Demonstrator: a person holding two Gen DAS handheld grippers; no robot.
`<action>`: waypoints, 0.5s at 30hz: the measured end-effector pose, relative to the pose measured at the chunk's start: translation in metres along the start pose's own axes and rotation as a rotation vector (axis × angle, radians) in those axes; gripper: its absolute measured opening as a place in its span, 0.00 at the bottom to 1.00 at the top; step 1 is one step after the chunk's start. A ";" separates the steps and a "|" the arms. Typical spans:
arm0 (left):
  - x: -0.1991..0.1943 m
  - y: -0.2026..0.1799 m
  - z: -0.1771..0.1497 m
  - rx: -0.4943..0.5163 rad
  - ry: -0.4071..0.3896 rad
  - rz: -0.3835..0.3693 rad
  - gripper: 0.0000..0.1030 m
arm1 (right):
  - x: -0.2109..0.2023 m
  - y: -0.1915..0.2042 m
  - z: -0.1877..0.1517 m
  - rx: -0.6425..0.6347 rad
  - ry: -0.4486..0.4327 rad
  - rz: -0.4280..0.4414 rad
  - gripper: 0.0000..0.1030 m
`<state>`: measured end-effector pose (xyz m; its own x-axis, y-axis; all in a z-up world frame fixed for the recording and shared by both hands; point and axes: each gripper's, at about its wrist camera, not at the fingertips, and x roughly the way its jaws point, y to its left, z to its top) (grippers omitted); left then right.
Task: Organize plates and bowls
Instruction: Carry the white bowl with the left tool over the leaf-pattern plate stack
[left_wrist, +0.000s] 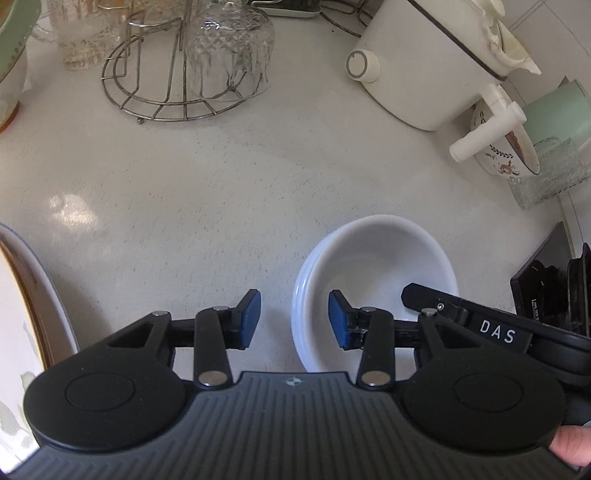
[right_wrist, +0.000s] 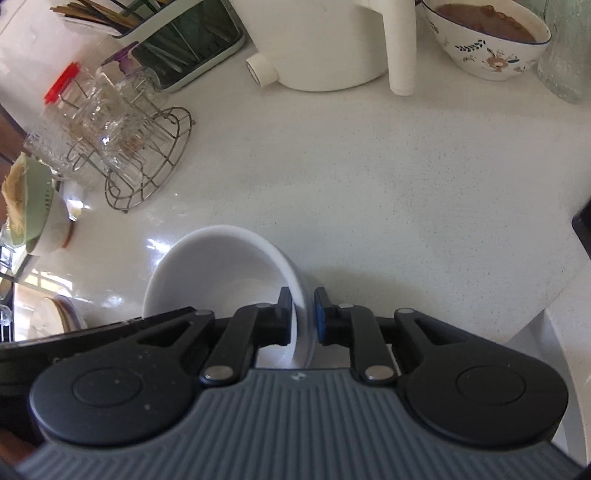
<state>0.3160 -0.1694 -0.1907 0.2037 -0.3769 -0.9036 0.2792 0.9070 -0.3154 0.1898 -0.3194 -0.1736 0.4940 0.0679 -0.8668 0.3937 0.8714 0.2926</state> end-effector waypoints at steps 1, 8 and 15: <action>0.002 -0.001 0.001 0.003 0.003 0.007 0.45 | 0.001 -0.002 0.001 0.010 0.005 0.005 0.16; 0.011 -0.002 0.005 0.003 0.035 0.026 0.39 | 0.011 -0.005 0.006 0.054 0.035 0.014 0.28; 0.014 0.001 0.006 -0.004 0.042 -0.004 0.29 | 0.018 -0.004 0.008 0.062 0.053 0.060 0.29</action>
<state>0.3243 -0.1748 -0.2018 0.1630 -0.3722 -0.9137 0.2758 0.9064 -0.3200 0.2034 -0.3256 -0.1868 0.4776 0.1462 -0.8663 0.4125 0.8333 0.3680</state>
